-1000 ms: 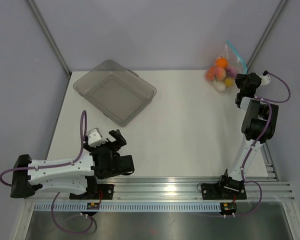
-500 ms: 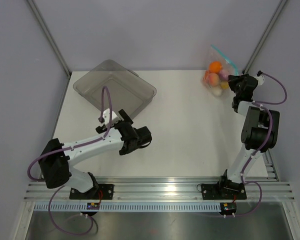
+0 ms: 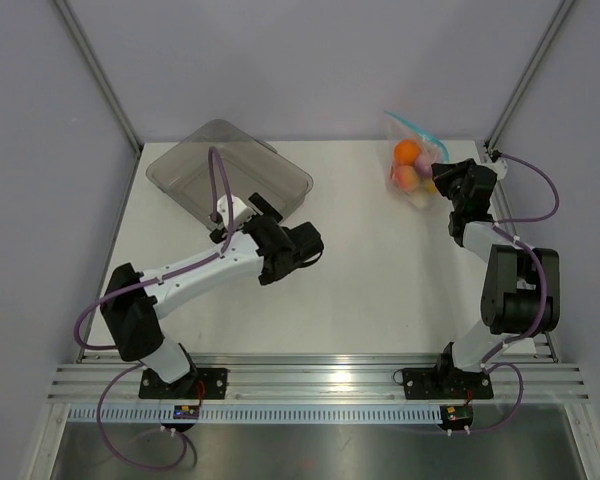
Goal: Open the zip-top bag and remove the fake food
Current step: Pick up the zipper food storage bag at the corner of the board.
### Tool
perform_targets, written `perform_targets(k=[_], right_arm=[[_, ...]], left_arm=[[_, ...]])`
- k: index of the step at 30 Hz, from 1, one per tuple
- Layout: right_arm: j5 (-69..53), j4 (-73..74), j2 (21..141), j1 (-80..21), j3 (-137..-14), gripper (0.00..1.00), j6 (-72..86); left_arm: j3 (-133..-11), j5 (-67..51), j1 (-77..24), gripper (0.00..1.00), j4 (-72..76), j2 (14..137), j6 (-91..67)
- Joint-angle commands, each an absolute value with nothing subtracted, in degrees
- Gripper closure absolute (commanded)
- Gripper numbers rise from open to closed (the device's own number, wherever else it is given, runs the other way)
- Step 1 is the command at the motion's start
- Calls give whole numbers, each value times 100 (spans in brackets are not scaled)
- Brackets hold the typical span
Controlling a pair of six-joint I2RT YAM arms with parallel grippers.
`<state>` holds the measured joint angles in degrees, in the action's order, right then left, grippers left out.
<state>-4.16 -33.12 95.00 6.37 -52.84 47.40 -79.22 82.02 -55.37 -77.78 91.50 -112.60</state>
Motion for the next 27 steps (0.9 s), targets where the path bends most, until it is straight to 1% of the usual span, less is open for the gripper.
perform_targets(k=[1, 3, 4, 7, 9, 10, 11, 12, 13, 14, 15, 16, 17, 18, 19, 20, 21, 22, 23, 25, 27], right_arm=[[-483, -3454, 9141, 563, -5159, 100, 4816], [-553, -3507, 9132, 528, -5133, 100, 4878], [-554, -3498, 9132, 519, -5133, 100, 4895], [-598, -3551, 9149, 475, -5098, 100, 4922], [-580, -3542, 9158, 466, -5080, 100, 4948], [-580, -3542, 9158, 466, -5080, 100, 4957], [-580, -3542, 9158, 466, -5071, 100, 4974], [-589, -3542, 9167, 466, -5054, 100, 4966], [-580, -3551, 9158, 457, -5028, 100, 4966], [-571, -3577, 9141, 466, -5010, 100, 4983], [-554, -3586, 9106, 466, -4958, 100, 4992], [-545, -3595, 9088, 466, -4940, 100, 4983], [-545, -3586, 9062, 457, -4922, 100, 4966], [-562, -3586, 9035, 457, -4904, 100, 4966], [-615, -3586, 9018, 448, -4904, 100, 4966], [-720, -3569, 9026, 413, -4930, 100, 4948], [-764, -3542, 9018, 387, -4948, 100, 4922], [-817, -3490, 8991, 352, -4983, 100, 4878], [-843, -3359, 8991, 308, -5009, 100, 4808], [-826, -3252, 8860, 132, -5027, 100, 4554], [-765, -3042, 8693, -104, -5027, 100, 4255]], left_arm=[[-8079, 9343, -5493, 20, -8031, 8888, -15056], [-7771, 9133, -5476, 26, -7534, 8702, -15029], [-7874, 9045, -5449, 28, -7428, 8684, -14690], [-8033, 8991, -5449, 28, -7620, 8745, -14599], [-7972, 8703, -5432, 28, -7585, 8737, -14712], [-7841, 8545, -5423, 28, -7098, 8693, -14426], [-7675, 8038, -5388, 28, -6492, 8597, -13883], [-7421, 7546, -5127, 28, -5573, 8187, -13017], [-6374, 5940, -4863, 28, -2988, 7930, -10902], [-5702, 5036, -4538, 30, -1500, 7632, -10020], [-5095, 4410, -4083, 38, -76, 7359, -8949], [-4584, 4195, -4052, 37, 1905, 7330, -8530], [-4649, 4210, -4052, 36, 1881, 7330, -8212], [-5032, 4288, -4043, 34, 1315, 7417, -7904], [-5375, 4393, -4026, 32, 135, 7505, -7806], [-5805, 4308, -3982, 29, -181, 7575, -7657], [-5853, 4107, -3799, 23, -237, 7654, -7177], [-5819, 3843, -3692, 21, 119, 7699, -6954], [-5731, 3293, -3578, 18, 341, 7699, -6804], [-5485, 2562, -3271, 14, 972, 7717, -6339], [-5528, 2225, -3104, 11, 1063, 7752, -5796]])
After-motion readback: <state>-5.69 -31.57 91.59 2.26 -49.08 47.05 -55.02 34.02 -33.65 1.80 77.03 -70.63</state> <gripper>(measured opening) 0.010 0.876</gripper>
